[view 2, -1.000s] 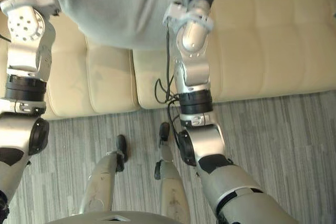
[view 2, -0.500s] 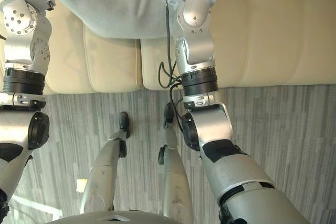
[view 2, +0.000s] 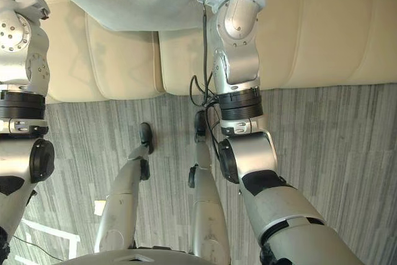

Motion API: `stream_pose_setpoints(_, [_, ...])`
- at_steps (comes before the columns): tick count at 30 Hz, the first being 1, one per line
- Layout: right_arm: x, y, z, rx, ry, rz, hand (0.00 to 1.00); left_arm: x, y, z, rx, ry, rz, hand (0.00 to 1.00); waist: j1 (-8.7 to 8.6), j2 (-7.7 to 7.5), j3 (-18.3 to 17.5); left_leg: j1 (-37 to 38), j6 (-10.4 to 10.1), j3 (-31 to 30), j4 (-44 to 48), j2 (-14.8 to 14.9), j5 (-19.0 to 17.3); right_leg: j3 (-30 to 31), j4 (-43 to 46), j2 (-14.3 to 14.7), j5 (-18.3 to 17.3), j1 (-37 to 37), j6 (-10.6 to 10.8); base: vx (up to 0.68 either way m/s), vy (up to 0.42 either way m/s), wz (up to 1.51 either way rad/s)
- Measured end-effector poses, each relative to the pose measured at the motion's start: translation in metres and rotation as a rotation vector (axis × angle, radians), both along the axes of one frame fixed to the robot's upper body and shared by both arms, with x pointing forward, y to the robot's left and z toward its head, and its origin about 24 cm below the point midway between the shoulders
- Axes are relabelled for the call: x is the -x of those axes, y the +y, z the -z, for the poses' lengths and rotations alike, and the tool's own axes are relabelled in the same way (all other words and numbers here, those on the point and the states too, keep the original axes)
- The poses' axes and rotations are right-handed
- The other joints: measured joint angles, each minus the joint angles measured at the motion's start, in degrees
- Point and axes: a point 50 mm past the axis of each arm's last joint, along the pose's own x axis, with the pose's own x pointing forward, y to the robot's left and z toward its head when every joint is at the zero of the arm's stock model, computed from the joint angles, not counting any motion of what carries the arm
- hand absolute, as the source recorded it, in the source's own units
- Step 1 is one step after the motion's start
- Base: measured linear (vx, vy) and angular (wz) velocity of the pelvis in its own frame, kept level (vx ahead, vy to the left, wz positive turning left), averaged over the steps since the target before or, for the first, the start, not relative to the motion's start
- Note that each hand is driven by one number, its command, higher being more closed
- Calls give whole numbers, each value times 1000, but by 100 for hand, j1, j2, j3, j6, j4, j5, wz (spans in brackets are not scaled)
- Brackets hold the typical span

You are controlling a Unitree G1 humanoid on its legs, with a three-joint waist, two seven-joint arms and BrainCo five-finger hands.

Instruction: Pick up cushions and gather them together orderly.

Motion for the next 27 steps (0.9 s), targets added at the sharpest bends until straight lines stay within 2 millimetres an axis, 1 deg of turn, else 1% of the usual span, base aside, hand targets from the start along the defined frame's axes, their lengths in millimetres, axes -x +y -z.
stream_pose_setpoints(2, [-3,-3,-5,-32,12,1,0,-2,0,-5,2,3,1,0,28,-1,1,-24,-20,22,121,61,-67,12,1,43,39,8,-22,-54,-15,-13])
stream_pose_setpoints(4, [-7,-3,-15,-55,22,-14,0,-3,0,-12,4,5,4,0,29,-1,1,-25,-21,32,144,77,-74,20,2,55,71,9,-9,-55,-11,-7])
stream_pose_setpoints(5, [-10,-4,-24,-74,27,-36,0,-3,-2,-18,2,-4,14,0,51,-1,1,-28,-22,39,178,92,-85,30,2,64,99,13,2,-68,-12,-7])
stream_pose_setpoints(6, [-11,-3,-29,-78,29,-47,0,-2,-3,-22,2,-14,17,0,59,-1,1,-27,-24,43,206,107,-93,47,2,76,121,27,15,-70,-12,-6])
stream_pose_setpoints(8, [-12,-3,-34,-96,37,-72,0,-2,-4,-27,15,-29,35,0,58,-1,1,-3,-24,26,237,119,-95,51,2,83,124,79,15,-69,-14,0])
stream_pose_setpoints(12, [-24,5,-36,-119,107,-138,0,-4,-6,-35,49,-34,66,0,93,-1,0,142,-31,-18,265,154,-103,30,1,111,120,265,18,-89,-32,3])
stream_pose_setpoints(14, [-28,17,-40,-71,142,-164,0,-3,-9,-41,43,-45,77,0,110,-2,0,143,-46,-58,244,160,-56,-18,-1,113,10,289,146,-100,-55,8])
stream_pose_setpoints(17, [-30,20,-41,2,153,-157,0,-5,-15,-42,7,-37,94,0,123,-2,0,187,-78,-103,172,150,33,-99,-1,113,16,332,137,-47,-38,13])
stream_pose_setpoints(18, [-34,17,-39,20,175,-142,0,-7,-17,-40,-6,-24,97,0,136,-2,0,227,-96,-153,130,149,60,-169,-1,114,69,378,70,-54,-51,17])
stream_pose_setpoints(19, [-34,15,-38,25,182,-138,0,-7,-16,-40,-8,-21,96,0,137,-2,0,241,-100,-171,107,145,71,-185,-1,115,72,389,66,-34,-32,14])
stream_pose_setpoints(20, [-34,11,-40,41,178,-126,0,-6,-12,-40,-16,-18,85,0,135,-2,0,247,-107,-198,83,138,88,-206,-1,115,76,396,61,-32,-19,9])
stream_pose_setpoints(21, [-32,3,-42,67,166,-99,0,-4,-5,-40,-33,-15,67,0,156,-2,0,244,-107,-201,84,137,91,-210,0,114,82,397,54,-32,-13,6])
stream_pose_setpoints(22, [-31,-1,-41,71,161,-90,0,-4,-1,-38,-39,-11,57,0,162,-2,0,254,-106,-198,86,136,90,-208,0,113,85,404,51,-30,-4,0])
stream_pose_setpoints(23, [-27,-9,-37,80,147,-74,0,0,7,-31,-43,-10,37,0,161,-2,0,289,-105,-193,86,135,89,-207,0,112,88,437,49,0,0,0])
stream_pose_setpoints(24, [-19,-21,-24,104,118,-49,0,5,20,-15,-53,4,5,0,139,-4,-1,371,-94,-188,64,131,69,-198,-1,114,83,515,52,0,0,0])
stream_pose_setpoints(25, [-15,-29,-12,125,115,-22,0,7,30,-2,-59,30,-18,0,111,-5,-2,449,-88,-186,43,129,56,-190,-1,115,71,580,51,0,0,0])
stream_pose_setpoints(26, [-10,-41,4,140,121,18,0,10,42,16,-65,75,-48,0,84,-6,-2,558,-83,-183,-1,119,46,-175,-1,114,57,670,43,0,0,0])
stream_pose_setpoints(27, [-6,-59,27,168,151,94,0,13,55,41,-71,137,-73,0,59,-8,-3,696,-77,-173,-60,100,40,-147,-1,101,2,782,38,0,0,0])
